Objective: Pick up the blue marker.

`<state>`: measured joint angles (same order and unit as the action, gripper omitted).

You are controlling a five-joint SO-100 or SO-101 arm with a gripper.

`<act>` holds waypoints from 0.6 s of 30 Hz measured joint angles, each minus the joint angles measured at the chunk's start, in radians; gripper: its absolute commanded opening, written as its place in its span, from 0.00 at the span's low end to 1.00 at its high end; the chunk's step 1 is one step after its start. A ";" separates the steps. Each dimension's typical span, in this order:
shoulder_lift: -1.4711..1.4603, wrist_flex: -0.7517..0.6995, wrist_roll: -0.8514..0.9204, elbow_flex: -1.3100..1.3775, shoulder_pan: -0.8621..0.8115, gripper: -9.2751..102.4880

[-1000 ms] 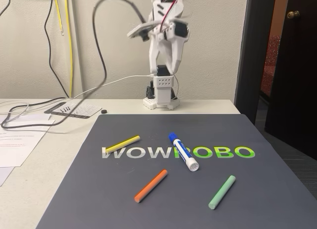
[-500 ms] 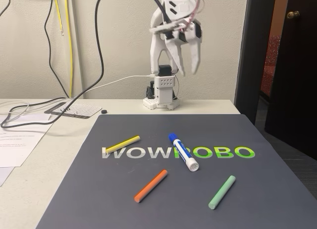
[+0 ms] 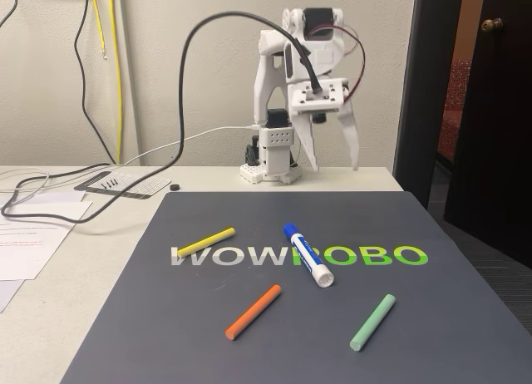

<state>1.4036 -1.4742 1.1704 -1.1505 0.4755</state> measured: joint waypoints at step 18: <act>-0.453 -0.032 0.144 0.413 -0.092 0.39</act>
<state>0.9511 -1.5064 1.3146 -0.7378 0.3835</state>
